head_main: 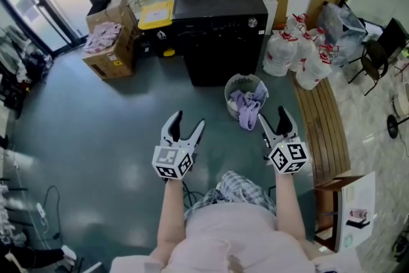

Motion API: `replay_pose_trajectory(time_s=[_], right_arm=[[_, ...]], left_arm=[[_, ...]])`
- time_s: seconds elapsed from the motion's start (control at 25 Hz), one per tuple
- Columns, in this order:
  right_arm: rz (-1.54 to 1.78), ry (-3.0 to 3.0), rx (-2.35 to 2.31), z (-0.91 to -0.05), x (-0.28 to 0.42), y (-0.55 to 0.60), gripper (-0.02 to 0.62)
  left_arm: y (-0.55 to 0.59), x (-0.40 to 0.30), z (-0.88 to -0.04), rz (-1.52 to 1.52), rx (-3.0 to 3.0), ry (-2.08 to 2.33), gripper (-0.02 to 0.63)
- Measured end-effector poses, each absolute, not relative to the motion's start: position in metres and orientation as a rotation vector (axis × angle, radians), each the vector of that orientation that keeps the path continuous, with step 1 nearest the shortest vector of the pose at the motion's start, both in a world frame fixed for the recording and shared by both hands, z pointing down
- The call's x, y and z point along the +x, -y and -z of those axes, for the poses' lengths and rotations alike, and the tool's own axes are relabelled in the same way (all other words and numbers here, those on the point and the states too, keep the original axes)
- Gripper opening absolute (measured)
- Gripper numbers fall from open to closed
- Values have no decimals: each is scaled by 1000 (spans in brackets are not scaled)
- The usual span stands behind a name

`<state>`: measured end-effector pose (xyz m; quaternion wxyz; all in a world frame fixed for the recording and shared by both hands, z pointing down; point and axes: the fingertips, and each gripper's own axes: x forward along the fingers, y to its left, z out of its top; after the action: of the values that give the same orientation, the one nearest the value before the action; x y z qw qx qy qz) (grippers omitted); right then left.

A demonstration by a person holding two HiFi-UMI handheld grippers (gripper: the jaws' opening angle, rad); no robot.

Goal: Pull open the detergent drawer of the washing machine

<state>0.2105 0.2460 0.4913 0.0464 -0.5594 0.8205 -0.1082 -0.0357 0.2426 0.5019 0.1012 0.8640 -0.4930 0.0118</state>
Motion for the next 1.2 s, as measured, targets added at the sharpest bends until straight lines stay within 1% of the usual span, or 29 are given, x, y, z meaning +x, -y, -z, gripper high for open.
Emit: replay_pose_trajectory(time_s=[0.24,0.64,0.88,1.2], right_arm=[[354,-2489,-1744,-501,211,-240,354],[311,-2514,-1759,-502,206,-186,350],[300,-2534,-1718,-506,195,-116,350],[358,-2554,-1677,-519,181,19,350]], left_arm=[[-232,-37,-509,-61,2563,1434,322],[-179,-40,-512,-34,2571,1445,322],[-116,-55,-514,-34,2557,1511,322],[17,-65,-511,-48,2532,1569,322]])
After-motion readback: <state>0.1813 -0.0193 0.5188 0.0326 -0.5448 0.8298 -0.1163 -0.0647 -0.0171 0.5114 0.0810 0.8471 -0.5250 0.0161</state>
